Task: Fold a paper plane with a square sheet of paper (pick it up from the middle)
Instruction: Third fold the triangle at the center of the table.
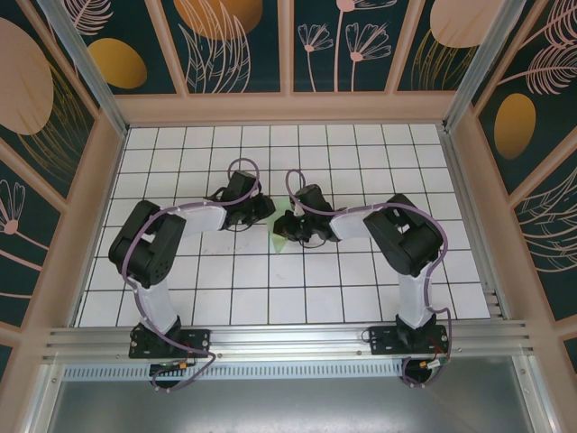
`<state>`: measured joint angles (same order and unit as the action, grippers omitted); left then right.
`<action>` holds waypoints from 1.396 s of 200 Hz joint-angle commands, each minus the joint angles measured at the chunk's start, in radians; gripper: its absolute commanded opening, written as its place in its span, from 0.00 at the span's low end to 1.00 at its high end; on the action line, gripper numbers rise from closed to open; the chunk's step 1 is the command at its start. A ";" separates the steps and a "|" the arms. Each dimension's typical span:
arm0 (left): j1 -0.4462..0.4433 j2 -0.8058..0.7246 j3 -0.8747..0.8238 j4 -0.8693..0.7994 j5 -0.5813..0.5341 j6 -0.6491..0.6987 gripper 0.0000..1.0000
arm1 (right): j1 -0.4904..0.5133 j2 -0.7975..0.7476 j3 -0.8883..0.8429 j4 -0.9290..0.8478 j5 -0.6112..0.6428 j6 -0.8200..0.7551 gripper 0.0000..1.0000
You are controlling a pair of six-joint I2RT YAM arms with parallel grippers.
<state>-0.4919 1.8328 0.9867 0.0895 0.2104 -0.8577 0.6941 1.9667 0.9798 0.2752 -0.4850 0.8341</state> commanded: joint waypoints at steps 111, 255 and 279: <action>0.082 -0.172 -0.165 0.040 0.057 -0.015 0.24 | 0.001 0.015 -0.003 -0.050 0.024 -0.026 0.24; 0.007 -0.127 -0.190 0.131 0.202 -0.037 0.09 | -0.012 0.020 -0.016 -0.068 0.014 -0.037 0.00; -0.002 -0.111 -0.189 0.139 0.215 -0.043 0.03 | -0.012 0.024 -0.013 -0.069 0.014 -0.037 0.00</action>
<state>-0.4839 1.6939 0.8070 0.1921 0.3931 -0.8925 0.6880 1.9667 0.9806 0.2504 -0.4877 0.8158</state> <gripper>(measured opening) 0.062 0.050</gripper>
